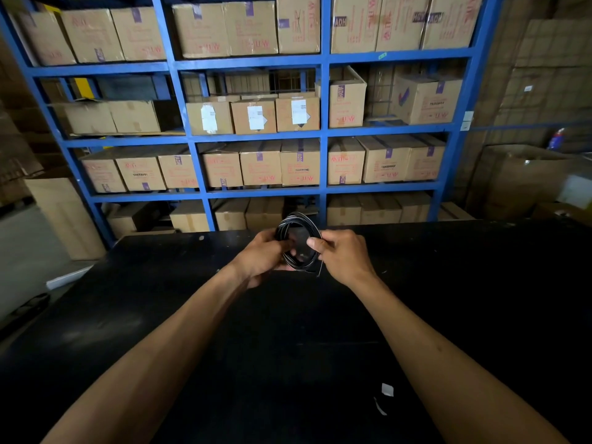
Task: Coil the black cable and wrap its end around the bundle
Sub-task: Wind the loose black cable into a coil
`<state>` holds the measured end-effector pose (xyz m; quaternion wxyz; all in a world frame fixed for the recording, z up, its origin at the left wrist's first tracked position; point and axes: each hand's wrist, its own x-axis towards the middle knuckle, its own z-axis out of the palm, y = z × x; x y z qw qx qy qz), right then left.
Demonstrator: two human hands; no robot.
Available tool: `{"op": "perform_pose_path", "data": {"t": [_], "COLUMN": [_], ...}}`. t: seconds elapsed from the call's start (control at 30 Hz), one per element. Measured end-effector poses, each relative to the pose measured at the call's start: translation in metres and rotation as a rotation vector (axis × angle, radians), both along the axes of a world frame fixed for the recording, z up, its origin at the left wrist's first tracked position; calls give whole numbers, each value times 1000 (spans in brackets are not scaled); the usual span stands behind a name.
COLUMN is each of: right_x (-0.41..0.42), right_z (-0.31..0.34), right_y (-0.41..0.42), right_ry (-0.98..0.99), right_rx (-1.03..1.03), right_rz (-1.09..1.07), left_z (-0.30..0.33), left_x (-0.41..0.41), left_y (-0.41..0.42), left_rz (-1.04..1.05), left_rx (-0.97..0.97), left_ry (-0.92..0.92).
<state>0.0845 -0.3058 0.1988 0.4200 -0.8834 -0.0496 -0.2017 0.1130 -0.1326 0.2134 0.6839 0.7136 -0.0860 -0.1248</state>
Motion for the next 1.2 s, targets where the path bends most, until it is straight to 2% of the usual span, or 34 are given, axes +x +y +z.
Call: {"op": "perform_pose_path", "data": {"t": [0.17,0.3,0.4,0.53,0.67,0.77,0.87,1.1,1.2], "right_x": [4,7,9,11,13,16,17,14,16], "right_z": [-5,-8,-8,-10,-9,-8,-8,2,0], "right_y": [-1,2,5,6,3,6,7,-16,-15], "right_ry": [37,47,48,37,57,82,115,334,331], "right_rx": [60,91,223,294,334,379,438,503,546], "right_rz": [-86,-120,-69,-72,-111,-119,-112,0,-24], "left_z": [-2,-4,-9,-12,-15,-18,-18,-14,-16], "left_x": [0,0,1,-2,-10,-14,-15,-8,-5], "left_y": [1,-4,-7,-5,-2,-9,-14,-4,-6], "left_rz": [-3,44,86,54,-44,-2,74,15,4], "left_rx": [31,-136,-188,-145,49,87,-21,-154,-221], "left_ry": [78,196,219,140,-52,-147,-118,21,28]}}
